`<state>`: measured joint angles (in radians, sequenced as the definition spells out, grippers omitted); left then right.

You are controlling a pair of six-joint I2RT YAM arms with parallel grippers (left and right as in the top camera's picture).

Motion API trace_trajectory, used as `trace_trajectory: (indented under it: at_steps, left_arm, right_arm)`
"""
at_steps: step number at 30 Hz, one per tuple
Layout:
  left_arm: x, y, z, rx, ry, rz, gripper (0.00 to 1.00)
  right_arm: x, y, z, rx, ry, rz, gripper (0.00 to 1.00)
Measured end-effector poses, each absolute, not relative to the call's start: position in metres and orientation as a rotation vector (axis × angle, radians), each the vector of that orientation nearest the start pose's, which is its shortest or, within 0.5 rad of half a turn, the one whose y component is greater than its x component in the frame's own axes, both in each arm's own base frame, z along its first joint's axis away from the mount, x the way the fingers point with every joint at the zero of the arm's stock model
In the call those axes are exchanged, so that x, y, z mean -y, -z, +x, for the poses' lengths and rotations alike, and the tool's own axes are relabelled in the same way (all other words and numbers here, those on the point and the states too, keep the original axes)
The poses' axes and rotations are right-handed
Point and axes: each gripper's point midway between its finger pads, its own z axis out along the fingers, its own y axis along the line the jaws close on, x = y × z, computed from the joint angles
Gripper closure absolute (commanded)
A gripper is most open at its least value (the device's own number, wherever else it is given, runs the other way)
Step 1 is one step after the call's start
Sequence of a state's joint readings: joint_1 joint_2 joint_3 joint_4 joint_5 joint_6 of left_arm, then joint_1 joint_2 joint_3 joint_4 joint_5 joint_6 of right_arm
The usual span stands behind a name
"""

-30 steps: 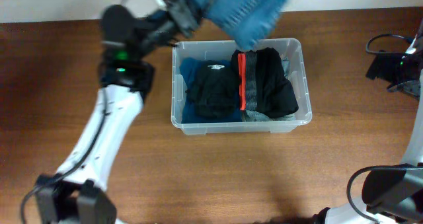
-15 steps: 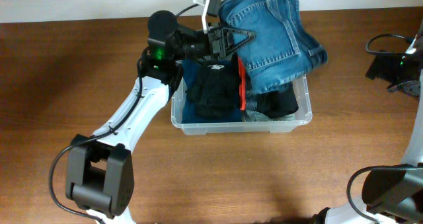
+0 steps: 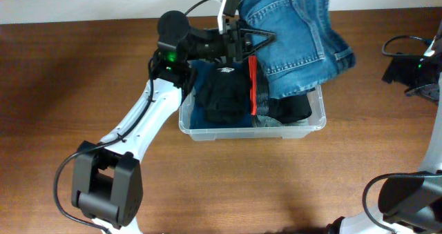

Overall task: Pack container
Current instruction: 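Carry the jeans right over the container, then lower the jeans into the container on top of the clothes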

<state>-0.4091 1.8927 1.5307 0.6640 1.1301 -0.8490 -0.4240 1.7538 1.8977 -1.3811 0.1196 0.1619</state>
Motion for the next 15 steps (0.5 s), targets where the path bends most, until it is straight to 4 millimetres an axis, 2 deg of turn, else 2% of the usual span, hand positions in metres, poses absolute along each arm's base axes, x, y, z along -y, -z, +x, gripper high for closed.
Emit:
trace_trajectory:
  at_steps: [6,15]
  left_arm:
    - [0.352,-0.377,0.383,-1.481,1.702,0.838,0.99]
    - [0.359,-0.355,0.381,-1.517,1.74,0.883,0.99]
  right_arm:
    - [0.176,-0.237,0.34,-2.689,0.229,0.841,0.02]
    - [0.176,-0.237,0.34,-2.689,0.229,0.84,0.01]
